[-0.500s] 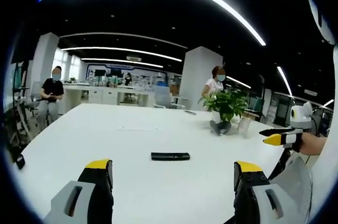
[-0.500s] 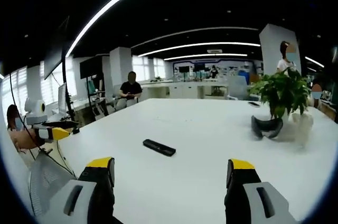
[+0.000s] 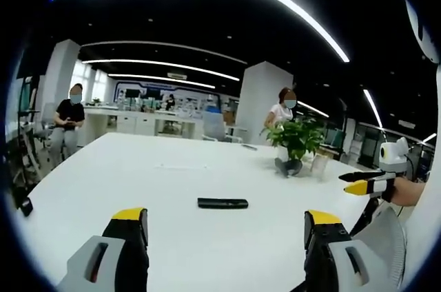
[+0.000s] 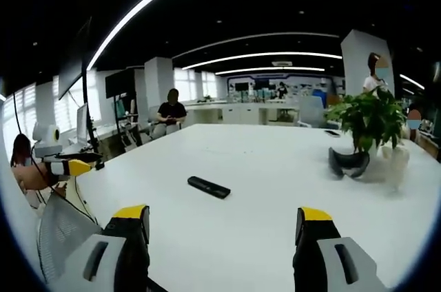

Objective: Press the specified remote control buttons in sequence, fully releasing each button before pressing the next.

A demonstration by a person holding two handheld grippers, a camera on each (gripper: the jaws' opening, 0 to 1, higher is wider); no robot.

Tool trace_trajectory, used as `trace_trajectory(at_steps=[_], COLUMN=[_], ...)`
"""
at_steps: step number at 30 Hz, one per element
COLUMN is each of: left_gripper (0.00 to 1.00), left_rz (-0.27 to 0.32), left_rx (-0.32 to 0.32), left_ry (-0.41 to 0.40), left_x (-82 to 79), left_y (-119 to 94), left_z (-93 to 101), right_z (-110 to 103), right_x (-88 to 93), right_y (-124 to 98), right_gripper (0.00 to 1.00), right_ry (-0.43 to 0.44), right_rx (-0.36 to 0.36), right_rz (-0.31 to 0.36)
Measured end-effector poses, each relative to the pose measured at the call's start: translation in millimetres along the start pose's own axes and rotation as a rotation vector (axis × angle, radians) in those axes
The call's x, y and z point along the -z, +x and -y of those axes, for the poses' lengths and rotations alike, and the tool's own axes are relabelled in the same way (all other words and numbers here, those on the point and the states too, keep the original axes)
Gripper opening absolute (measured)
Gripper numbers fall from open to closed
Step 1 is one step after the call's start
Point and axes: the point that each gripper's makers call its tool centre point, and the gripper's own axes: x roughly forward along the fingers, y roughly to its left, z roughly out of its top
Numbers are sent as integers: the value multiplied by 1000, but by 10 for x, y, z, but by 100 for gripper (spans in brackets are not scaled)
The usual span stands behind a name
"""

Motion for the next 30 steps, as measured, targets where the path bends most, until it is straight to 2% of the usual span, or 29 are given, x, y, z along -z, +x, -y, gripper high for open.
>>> trace_trajectory(at_steps=[8,13,18,23,30], left_gripper=[96,96,96,96,96], left_rz=[-14,-4,-32,-32,-59], left_rx=[9,24,57,87,127], left_ry=[2,-8,12,27,52], left_x=[5,-77,-55,-105,-85], left_y=[28,59,170,268,383], left_z=[-27,15,108,210,261], right_z=[-17,-33,60,149,233], right_x=[-12,10,39,75,90], right_y=[-18,-109,-226,-346,-379], right_gripper=[85,85,85,84,83], right_ry=[-4,-2,3,36,49], right_rx=[8,11,51,98,122], right_rz=[2,-6,4,19,19])
